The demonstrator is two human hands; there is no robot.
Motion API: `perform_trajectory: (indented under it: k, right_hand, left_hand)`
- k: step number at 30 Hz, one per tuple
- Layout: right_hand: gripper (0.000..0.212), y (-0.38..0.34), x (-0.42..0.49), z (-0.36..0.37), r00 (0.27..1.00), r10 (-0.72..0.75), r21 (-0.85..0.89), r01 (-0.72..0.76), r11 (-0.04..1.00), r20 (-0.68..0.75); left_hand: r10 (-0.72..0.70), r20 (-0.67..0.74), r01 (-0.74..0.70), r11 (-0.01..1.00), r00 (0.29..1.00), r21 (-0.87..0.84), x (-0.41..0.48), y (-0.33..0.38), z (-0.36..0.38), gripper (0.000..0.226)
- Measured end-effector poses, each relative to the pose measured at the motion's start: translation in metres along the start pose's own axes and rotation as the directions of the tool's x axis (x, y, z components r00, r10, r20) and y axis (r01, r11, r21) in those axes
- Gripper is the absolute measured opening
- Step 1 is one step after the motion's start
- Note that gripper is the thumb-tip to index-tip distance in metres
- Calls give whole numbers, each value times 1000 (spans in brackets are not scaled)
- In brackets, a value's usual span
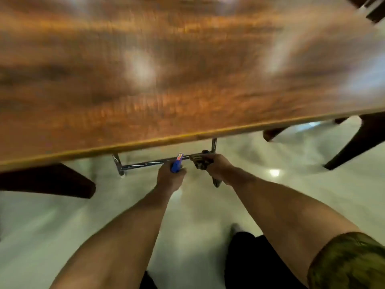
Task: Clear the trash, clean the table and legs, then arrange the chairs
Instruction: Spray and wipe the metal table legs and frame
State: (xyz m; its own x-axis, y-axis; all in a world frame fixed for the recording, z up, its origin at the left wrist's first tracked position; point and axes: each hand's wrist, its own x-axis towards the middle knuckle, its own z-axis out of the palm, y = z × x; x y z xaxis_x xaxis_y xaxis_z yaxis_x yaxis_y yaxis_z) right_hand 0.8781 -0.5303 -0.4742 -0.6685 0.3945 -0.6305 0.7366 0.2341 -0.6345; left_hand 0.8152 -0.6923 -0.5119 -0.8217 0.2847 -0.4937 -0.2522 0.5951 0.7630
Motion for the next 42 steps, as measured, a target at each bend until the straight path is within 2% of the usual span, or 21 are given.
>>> perform_trajectory:
  k: [1, 4, 7, 11, 13, 15, 18, 20, 23, 27, 29, 32, 35, 36, 37, 39, 40, 42]
  right_hand:
    - [50, 3, 16, 5, 1000, -19, -7, 19, 1000, 4]
    - [55, 18, 67, 17, 994, -97, -185, 86, 979, -48]
    - [56, 31, 107, 21, 986, -140, -194, 121, 974, -92]
    - [34, 40, 139, 22, 968, -186, -156, 160, 975, -168]
    - [29, 44, 149, 18, 962, -126, -23, 124, 992, -243]
    - [28, 54, 162, 12, 956, -26, 189, 84, 978, -292]
    - [26, 74, 171, 8, 948, 75, 469, 83, 879, -309]
    - [31, 92, 181, 10, 943, 106, 563, 96, 821, -315]
    - [48, 121, 199, 15, 925, 131, 600, 120, 791, -357]
    - [35, 143, 205, 20, 889, 95, 554, 192, 810, -447]
    - [32, 144, 202, 22, 867, 63, 514, 233, 826, -494]
    - [32, 143, 204, 31, 833, 22, 377, 227, 898, -553]
    - [40, 145, 209, 38, 775, -109, 205, 296, 933, -623]
    - [40, 147, 211, 39, 753, -167, 145, 330, 933, -636]
    - [41, 149, 213, 40, 739, -217, 94, 355, 930, -638]
    - [42, 148, 212, 40, 721, -279, 7, 367, 930, -634]
    - [43, 149, 214, 41, 727, -285, -11, 357, 934, -625]
    - [45, 147, 214, 41, 727, -283, -1, 362, 932, -625]
  left_hand:
    - [27, -19, -27, 1000, 999, 7, 18, -6, 4, 20]
    - [118, -77, -121, 992, 990, -31, 78, -36, 19, 28]
    - [167, -64, -169, 985, 984, -21, 124, -56, 32, 23]
    - [213, -66, -214, 977, 975, -17, 164, -73, 47, 27]
    - [201, -51, -203, 979, 978, -28, 173, -80, 55, 24]
    - [178, -28, -179, 983, 984, -43, 175, -90, 65, 25]
    - [190, -26, -191, 980, 981, -53, 172, -99, 79, 44]
    - [196, -9, -196, 978, 981, -68, 170, -104, 93, 46]
    - [209, 10, -208, 977, 978, -44, 174, -108, 116, 37]
    - [244, -35, -238, 963, 969, 127, 169, -110, 135, 36]
    - [255, -37, -248, 959, 966, 135, 169, -114, 140, 33]
    - [265, -33, -263, 963, 964, 53, 170, -117, 144, 20]
    - [311, -186, -339, 930, 932, -141, 164, -116, 155, 21]
    - [302, -198, -336, 926, 932, -169, 161, -117, 162, 20]
    - [273, -147, -293, 946, 951, -140, 157, -115, 168, 19]
    - [136, -40, -135, 990, 990, 37, 153, -116, 181, 21]
    - [95, -71, -91, 994, 993, 60, 153, -119, 186, 22]
    - [123, -162, -121, 992, 979, 23, 155, -118, 188, 25]
